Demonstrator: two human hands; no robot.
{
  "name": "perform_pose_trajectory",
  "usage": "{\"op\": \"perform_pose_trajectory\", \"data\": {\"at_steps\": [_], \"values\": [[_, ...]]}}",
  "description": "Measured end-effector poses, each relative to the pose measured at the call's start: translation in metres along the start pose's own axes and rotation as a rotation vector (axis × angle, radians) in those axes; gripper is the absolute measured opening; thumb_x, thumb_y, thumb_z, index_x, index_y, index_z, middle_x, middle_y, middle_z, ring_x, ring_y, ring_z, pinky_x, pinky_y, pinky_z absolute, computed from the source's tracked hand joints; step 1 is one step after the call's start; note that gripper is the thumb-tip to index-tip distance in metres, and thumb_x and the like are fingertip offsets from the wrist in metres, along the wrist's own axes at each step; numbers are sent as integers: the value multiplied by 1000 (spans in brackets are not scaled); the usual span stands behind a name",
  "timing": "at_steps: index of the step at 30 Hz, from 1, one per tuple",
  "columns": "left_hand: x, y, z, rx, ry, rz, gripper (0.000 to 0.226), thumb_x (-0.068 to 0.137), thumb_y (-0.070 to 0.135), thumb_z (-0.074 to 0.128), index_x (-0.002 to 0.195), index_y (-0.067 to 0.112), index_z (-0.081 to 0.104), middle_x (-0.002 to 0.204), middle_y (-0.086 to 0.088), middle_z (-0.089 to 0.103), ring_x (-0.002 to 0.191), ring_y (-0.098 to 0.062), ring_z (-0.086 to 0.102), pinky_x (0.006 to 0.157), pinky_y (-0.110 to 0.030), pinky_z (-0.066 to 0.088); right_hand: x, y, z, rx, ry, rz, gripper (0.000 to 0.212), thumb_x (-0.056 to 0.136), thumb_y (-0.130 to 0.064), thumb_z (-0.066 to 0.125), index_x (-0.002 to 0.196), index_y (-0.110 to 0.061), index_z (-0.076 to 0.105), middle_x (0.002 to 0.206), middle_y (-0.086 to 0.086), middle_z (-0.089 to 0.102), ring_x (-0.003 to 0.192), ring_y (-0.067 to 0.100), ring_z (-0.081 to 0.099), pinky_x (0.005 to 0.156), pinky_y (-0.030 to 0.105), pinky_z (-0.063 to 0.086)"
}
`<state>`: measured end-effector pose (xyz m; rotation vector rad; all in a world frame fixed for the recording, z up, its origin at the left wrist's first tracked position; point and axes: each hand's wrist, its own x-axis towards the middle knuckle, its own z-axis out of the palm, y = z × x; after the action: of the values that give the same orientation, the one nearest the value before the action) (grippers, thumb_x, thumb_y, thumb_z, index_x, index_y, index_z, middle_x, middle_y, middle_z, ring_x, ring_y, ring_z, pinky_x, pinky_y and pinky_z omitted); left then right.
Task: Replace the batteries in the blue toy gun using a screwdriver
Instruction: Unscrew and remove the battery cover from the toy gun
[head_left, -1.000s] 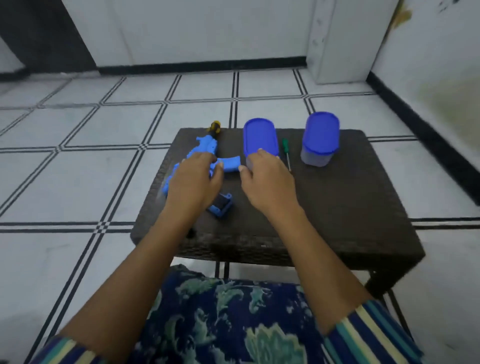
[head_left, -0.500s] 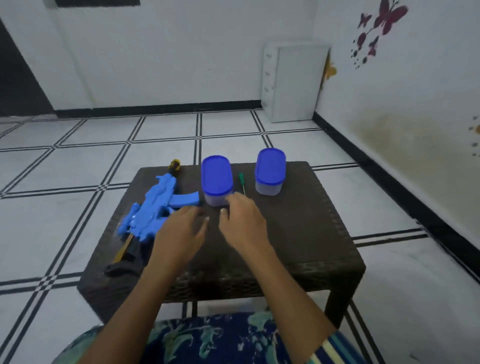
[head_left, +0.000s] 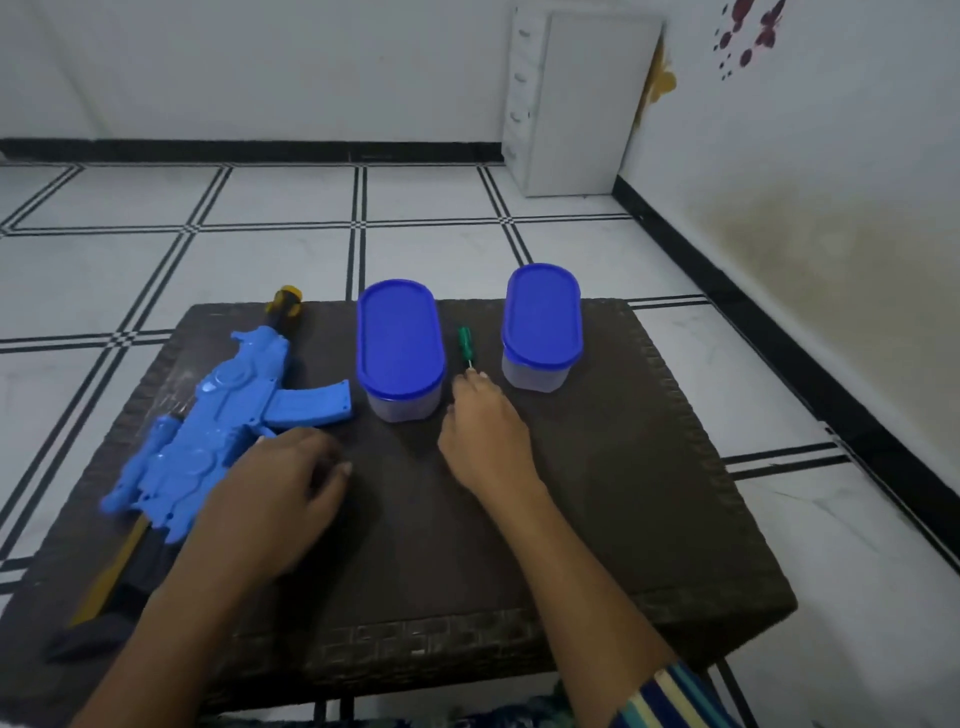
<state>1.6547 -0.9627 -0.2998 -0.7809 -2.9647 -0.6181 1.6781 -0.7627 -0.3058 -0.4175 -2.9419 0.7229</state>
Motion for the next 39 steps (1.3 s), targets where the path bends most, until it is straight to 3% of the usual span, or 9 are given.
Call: {"op": "perform_pose_trajectory", "data": {"at_steps": [6,9,13,18,24,29,32,35,39], "values": [[4,-7,2,-21,-10,21,13,86,28,62,96,22,67,97,4,64,88,-21,60,77,-34,48,2,2,4,-71,-23,-14,46,99,-10,45,144,-2,38,156,13,33,144,23,30,116,32,26],[6,-6,2,-38,11,47,13,86,23,64,96,18,69,97,2,65,88,-21,60,76,-29,41,-3,-7,2,-91,-35,3,28,97,-9,48,122,-2,56,147,15,43,131,28,46,106,35,39],[4,-11,0,-86,26,47,13,85,22,65,96,17,70,89,4,61,79,-16,54,72,-29,40,-21,-26,-9,-177,-150,51,10,97,-16,49,97,-8,56,107,10,56,94,24,56,72,33,43],[-7,-16,-11,-128,9,15,11,85,23,64,95,19,68,93,3,64,86,-16,59,76,-31,47,-42,-42,-14,-182,-36,79,30,96,-22,51,70,-17,38,72,-1,42,74,19,52,59,30,38],[-32,-11,-25,-165,-67,-48,18,89,24,63,104,16,70,99,3,66,93,-12,57,72,-19,37,-28,-23,-8,-79,90,287,31,91,-40,64,99,-10,57,93,6,61,87,22,63,66,31,50],[-36,-15,-29,-44,-248,-60,31,91,38,57,111,16,67,110,-1,65,105,-20,57,89,-32,44,-19,-14,-2,115,127,346,26,88,-27,68,81,-10,51,82,6,55,84,26,60,59,30,41],[-44,-18,-22,-111,-194,-33,34,94,34,54,120,14,63,127,-1,59,128,-19,44,111,-36,25,-24,-18,1,183,96,355,24,80,-21,72,73,-8,53,70,6,57,68,23,60,45,26,36],[-44,-22,-19,-153,-214,-9,37,96,33,52,129,18,58,140,-2,51,142,-14,27,118,-39,8,-32,-33,2,378,66,324,21,77,-19,74,70,-3,63,67,13,68,58,22,70,56,32,58],[-40,-30,-26,-195,-228,13,35,93,33,57,127,27,60,140,2,53,140,-10,32,114,-32,22,-36,-58,0,727,163,165,21,81,-18,76,88,2,71,74,17,72,54,15,69,67,44,62]]}}
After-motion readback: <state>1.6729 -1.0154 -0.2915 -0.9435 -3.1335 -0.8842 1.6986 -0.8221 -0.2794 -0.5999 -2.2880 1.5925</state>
